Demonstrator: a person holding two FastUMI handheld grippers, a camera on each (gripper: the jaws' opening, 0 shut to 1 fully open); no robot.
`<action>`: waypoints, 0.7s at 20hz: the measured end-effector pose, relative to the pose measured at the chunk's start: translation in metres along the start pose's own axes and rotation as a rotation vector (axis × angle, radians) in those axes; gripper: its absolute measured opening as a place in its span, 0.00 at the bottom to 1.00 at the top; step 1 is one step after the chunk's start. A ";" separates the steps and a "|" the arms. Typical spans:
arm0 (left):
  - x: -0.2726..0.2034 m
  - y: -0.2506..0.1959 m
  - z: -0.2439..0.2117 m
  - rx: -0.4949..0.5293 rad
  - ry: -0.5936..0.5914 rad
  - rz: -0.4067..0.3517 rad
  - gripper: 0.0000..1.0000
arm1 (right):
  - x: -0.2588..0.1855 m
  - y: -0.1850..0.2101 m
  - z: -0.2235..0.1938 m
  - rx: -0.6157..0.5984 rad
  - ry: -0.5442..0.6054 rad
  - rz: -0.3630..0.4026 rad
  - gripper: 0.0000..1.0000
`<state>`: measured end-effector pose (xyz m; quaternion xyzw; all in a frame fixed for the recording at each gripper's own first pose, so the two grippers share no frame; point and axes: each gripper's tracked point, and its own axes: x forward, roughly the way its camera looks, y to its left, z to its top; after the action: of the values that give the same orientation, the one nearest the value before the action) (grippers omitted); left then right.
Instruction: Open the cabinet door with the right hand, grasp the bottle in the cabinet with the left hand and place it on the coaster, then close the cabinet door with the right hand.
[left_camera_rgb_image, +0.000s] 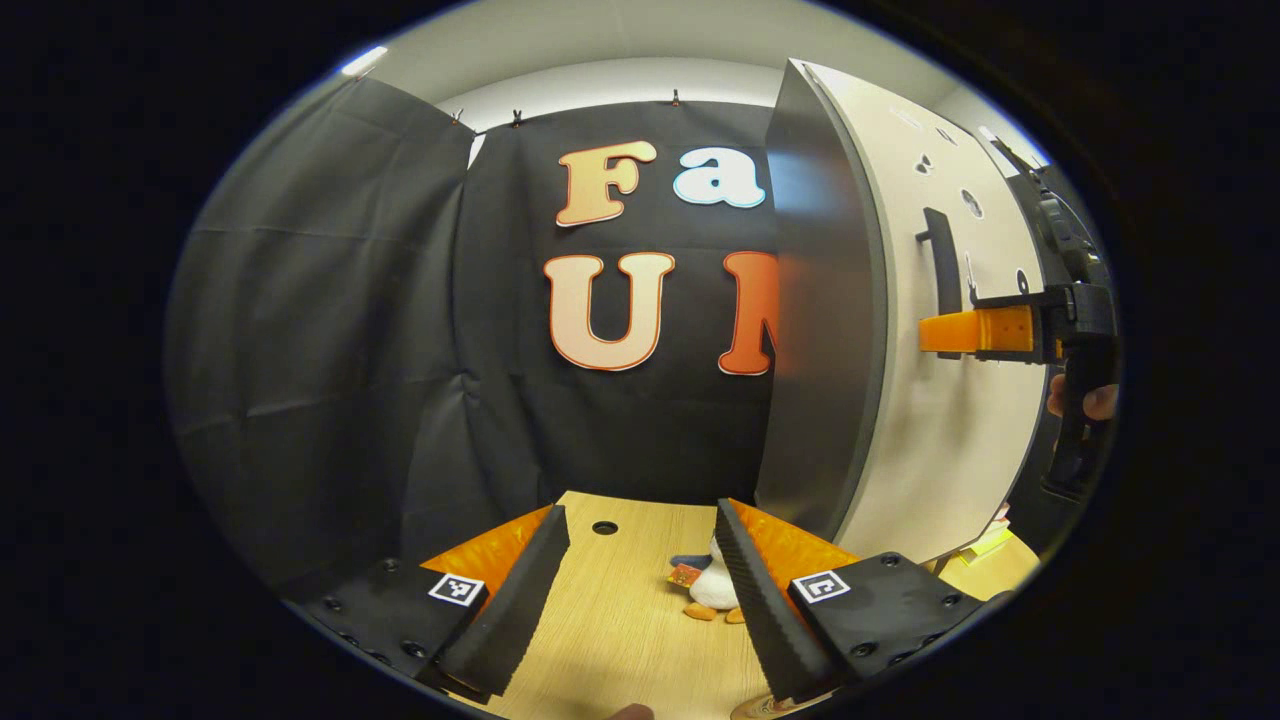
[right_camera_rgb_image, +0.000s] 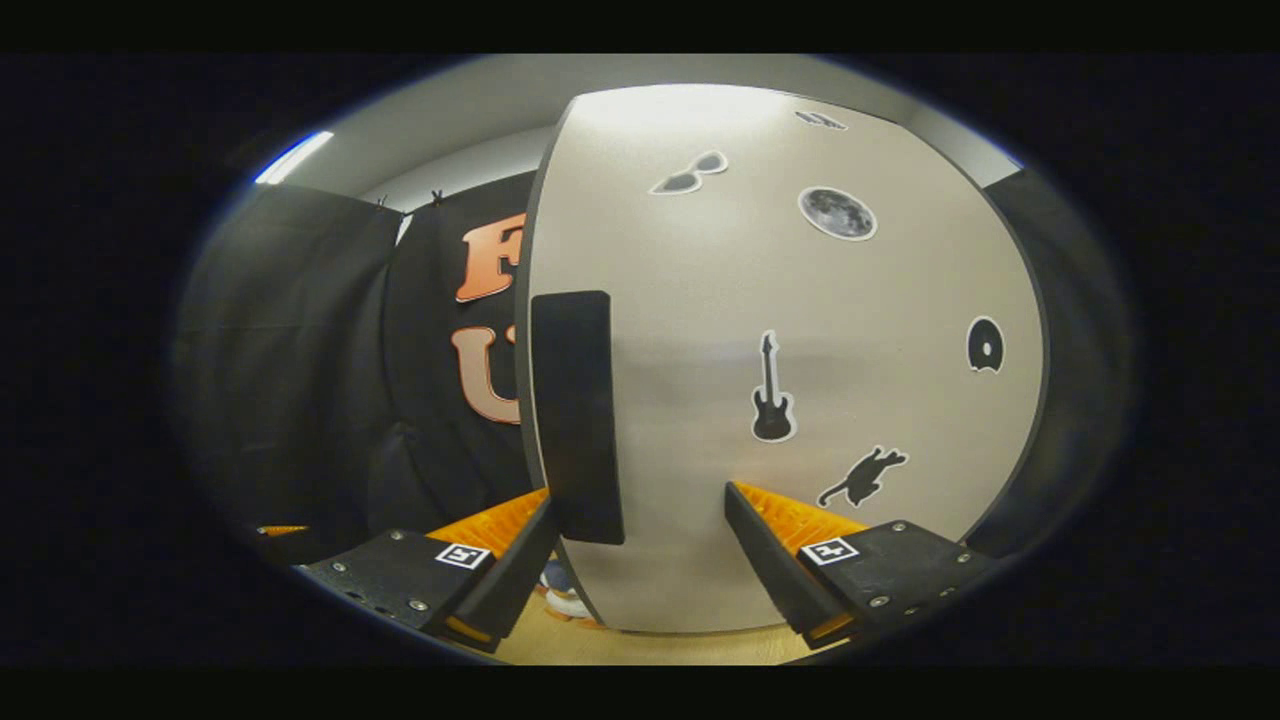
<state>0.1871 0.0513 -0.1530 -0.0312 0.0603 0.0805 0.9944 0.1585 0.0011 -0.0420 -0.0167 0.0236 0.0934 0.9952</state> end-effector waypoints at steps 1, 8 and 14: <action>0.001 -0.001 0.000 0.001 -0.004 0.000 0.96 | 0.000 0.001 0.000 0.001 0.003 -0.004 0.97; -0.019 -0.008 0.001 -0.012 0.007 0.007 0.94 | 0.002 0.001 -0.001 0.004 -0.012 -0.019 0.97; -0.051 -0.023 0.017 -0.009 0.006 0.007 0.97 | -0.044 0.008 -0.008 -0.005 0.019 0.014 0.97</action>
<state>0.1427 0.0222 -0.1291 -0.0359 0.0631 0.0840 0.9938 0.1137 0.0005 -0.0482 -0.0197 0.0329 0.1004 0.9942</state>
